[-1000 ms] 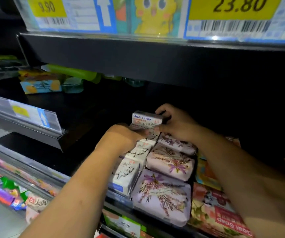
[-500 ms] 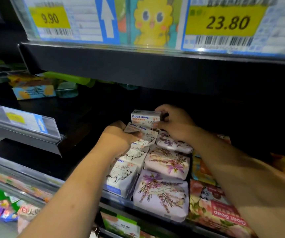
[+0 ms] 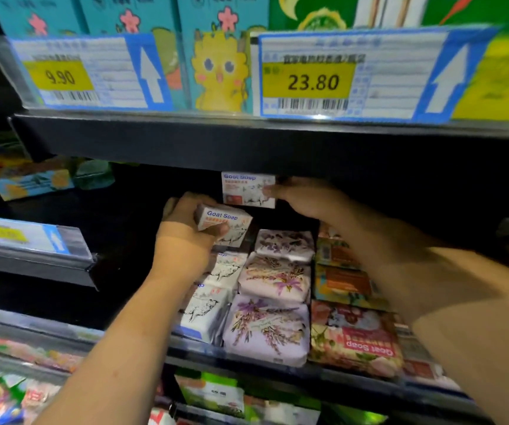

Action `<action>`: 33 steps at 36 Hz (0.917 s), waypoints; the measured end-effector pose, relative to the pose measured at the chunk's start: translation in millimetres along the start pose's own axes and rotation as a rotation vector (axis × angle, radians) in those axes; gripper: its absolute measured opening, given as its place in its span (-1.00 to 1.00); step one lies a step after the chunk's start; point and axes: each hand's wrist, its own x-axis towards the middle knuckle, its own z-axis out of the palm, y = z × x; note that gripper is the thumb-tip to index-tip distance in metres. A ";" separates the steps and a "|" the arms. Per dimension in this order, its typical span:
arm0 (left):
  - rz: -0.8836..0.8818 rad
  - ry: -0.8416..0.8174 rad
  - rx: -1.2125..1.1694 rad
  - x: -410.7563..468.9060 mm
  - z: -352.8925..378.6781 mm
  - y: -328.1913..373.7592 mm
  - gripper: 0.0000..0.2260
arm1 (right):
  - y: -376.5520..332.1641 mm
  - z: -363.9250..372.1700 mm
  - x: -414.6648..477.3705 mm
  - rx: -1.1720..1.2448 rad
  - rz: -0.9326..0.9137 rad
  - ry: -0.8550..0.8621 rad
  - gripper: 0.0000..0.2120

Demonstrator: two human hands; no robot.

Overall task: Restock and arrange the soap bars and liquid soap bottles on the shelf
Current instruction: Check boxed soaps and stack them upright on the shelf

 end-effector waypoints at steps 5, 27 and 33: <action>0.088 0.046 0.085 -0.9 2.9 16.1 -0.66 | 21.8 -28.0 -22.6 0.038 0.109 0.136 -0.40; -0.147 -0.566 -0.172 -42.9 138.5 120.5 -0.73 | 147.7 -158.2 -118.2 -0.482 0.171 0.154 -0.66; -0.113 -0.578 -0.121 -45.8 141.8 119.3 -0.72 | 166.9 -145.7 -107.7 -0.376 0.145 0.168 -0.64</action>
